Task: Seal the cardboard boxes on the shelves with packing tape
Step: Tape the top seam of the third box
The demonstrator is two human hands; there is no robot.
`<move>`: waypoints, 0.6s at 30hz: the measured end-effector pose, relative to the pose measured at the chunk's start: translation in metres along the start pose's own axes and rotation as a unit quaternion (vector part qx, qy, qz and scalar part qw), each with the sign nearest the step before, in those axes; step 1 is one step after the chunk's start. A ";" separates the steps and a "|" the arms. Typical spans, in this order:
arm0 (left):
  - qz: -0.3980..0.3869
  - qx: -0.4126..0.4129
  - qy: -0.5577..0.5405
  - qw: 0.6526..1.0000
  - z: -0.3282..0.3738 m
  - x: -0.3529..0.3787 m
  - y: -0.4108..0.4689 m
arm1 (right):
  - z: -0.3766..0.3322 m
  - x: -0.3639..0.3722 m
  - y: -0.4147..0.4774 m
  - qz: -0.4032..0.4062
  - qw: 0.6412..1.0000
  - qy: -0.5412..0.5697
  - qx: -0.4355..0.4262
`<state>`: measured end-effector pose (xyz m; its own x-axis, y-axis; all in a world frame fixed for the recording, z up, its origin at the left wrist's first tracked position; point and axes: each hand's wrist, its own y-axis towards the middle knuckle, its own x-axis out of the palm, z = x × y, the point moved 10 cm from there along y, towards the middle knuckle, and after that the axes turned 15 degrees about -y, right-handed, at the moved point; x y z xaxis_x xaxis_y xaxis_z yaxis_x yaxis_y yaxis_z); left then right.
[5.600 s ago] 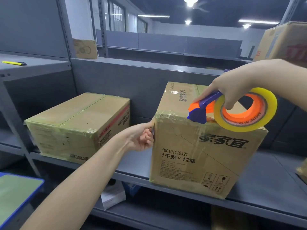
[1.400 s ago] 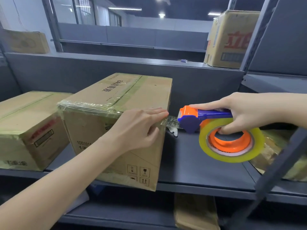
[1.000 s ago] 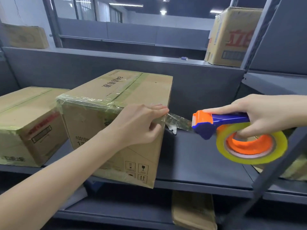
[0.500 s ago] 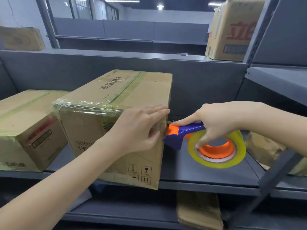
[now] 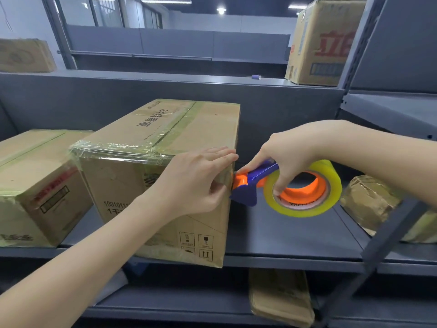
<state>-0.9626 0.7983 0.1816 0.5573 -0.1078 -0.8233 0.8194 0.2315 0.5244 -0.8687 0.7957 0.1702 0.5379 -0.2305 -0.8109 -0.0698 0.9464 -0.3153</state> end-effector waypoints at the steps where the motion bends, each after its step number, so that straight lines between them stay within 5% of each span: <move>1: -0.003 0.000 0.001 1.000 0.001 0.000 0.001 | -0.007 -0.001 0.004 0.017 0.998 -0.053 -0.002; 3: -0.001 0.002 -0.001 1.000 0.003 -0.001 0.001 | -0.034 0.011 0.017 0.037 0.987 -0.154 -0.025; 7: 0.012 0.002 0.008 1.000 0.000 -0.003 -0.002 | -0.053 0.057 0.034 -0.063 0.995 -0.059 -0.057; 18: 0.232 -0.052 0.174 0.956 0.013 0.006 0.013 | 0.030 0.044 0.016 0.020 0.993 -0.007 0.115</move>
<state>-0.9469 0.7883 0.1867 0.7646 0.3537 -0.5388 0.4663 0.2735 0.8413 -0.8212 0.8075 0.1442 0.5505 -0.1893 -0.8131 0.1016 0.9819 -0.1598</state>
